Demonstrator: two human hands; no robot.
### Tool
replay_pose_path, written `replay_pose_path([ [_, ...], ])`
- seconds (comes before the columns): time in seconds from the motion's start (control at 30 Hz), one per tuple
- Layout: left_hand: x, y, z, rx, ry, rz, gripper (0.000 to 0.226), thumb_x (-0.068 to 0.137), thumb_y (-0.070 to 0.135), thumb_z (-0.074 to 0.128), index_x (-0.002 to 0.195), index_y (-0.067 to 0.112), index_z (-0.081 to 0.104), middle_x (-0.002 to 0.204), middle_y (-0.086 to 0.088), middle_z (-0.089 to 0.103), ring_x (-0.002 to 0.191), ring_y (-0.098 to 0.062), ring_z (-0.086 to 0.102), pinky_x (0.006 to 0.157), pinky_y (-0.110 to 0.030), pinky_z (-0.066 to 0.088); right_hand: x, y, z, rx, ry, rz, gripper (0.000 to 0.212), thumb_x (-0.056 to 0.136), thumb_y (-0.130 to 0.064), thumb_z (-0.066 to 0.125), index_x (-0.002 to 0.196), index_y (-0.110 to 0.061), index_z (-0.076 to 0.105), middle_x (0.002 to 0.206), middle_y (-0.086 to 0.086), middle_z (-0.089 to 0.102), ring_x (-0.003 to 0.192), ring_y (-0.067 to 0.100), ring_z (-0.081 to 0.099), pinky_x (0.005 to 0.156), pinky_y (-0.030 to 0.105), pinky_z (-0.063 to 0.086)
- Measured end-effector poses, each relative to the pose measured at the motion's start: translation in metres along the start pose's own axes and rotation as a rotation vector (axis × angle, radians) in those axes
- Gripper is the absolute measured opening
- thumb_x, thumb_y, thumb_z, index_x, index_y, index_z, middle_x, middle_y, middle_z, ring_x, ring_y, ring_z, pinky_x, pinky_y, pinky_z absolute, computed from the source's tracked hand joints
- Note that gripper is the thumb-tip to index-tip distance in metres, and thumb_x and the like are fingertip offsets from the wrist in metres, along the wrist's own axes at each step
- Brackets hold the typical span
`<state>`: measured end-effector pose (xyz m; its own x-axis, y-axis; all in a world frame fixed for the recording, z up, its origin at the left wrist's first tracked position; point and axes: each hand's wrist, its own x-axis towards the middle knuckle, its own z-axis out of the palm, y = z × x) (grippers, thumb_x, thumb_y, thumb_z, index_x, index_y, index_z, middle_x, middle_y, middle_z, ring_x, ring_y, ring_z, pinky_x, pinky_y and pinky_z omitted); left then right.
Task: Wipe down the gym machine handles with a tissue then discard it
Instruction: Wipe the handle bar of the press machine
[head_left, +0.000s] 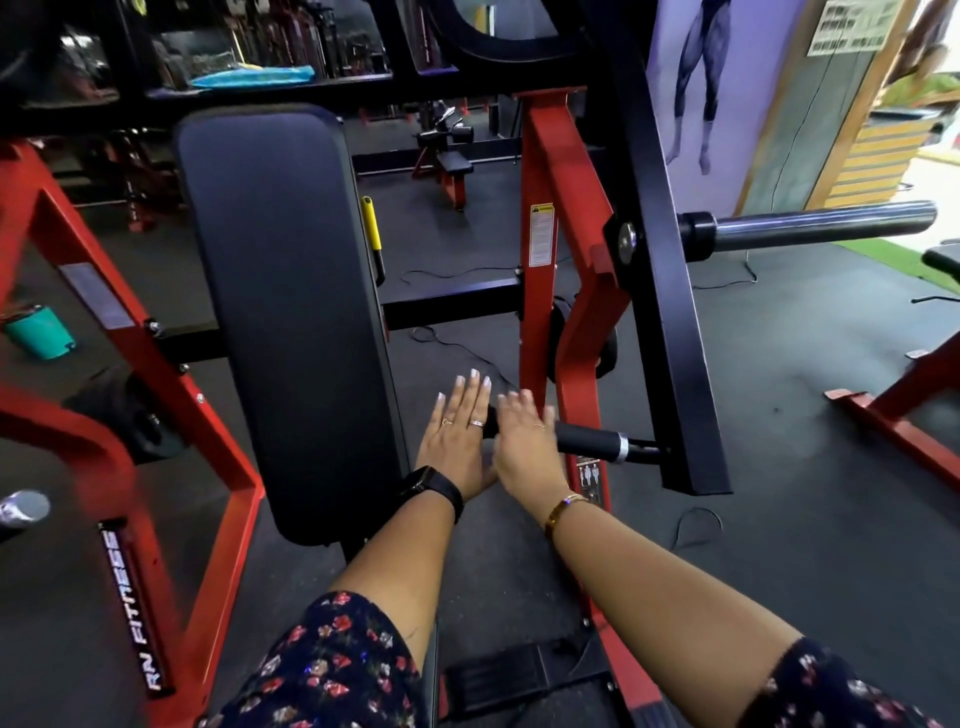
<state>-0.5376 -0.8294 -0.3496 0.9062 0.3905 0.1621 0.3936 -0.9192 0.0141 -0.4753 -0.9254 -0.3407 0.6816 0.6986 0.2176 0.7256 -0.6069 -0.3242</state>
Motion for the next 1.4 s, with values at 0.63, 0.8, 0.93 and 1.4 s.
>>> replay_pose_path([
  [0.63,-0.001,-0.001,0.005,-0.046,0.017,0.000,0.090,0.095,0.042,0.043,0.141,0.016,-0.031,0.152,-0.001,-0.036,0.135,-0.014,-0.038,0.116,-0.036,-0.020,-0.014,0.002,0.021,0.123,0.093,-0.082,0.061,0.097,-0.005,0.031,0.153,-0.009,0.009,0.160,0.005,0.009,0.148,0.017,-0.001,0.117,0.034,-0.013],
  [0.8,0.000,-0.004,0.006,-0.071,0.026,0.035,0.100,0.090,0.056,0.048,0.141,0.021,-0.031,0.147,0.004,-0.038,0.137,-0.013,-0.034,0.117,-0.035,-0.018,-0.040,0.057,0.028,-0.097,0.185,0.039,0.064,0.081,-0.002,0.022,0.141,0.001,0.041,0.146,0.019,0.042,0.137,0.033,0.035,0.117,0.047,0.015],
  [0.93,0.000,-0.004,0.007,-0.047,0.016,0.032,0.098,0.091,0.056,0.046,0.141,0.020,-0.031,0.147,0.002,-0.038,0.137,-0.014,-0.034,0.116,-0.036,-0.018,-0.023,0.034,0.018,-0.014,0.130,0.195,0.056,0.092,-0.006,0.021,0.148,-0.002,0.025,0.156,0.015,0.023,0.147,0.029,0.009,0.116,0.044,-0.007],
  [1.4,0.003,-0.005,0.010,-0.045,0.063,0.051,0.096,0.091,0.058,0.043,0.143,0.018,-0.028,0.151,0.001,-0.033,0.138,-0.014,-0.033,0.117,-0.038,-0.018,-0.039,0.051,0.024,-0.015,0.206,0.182,0.058,0.091,-0.008,0.020,0.148,-0.002,0.026,0.156,0.013,0.025,0.146,0.027,0.015,0.117,0.042,-0.005],
])
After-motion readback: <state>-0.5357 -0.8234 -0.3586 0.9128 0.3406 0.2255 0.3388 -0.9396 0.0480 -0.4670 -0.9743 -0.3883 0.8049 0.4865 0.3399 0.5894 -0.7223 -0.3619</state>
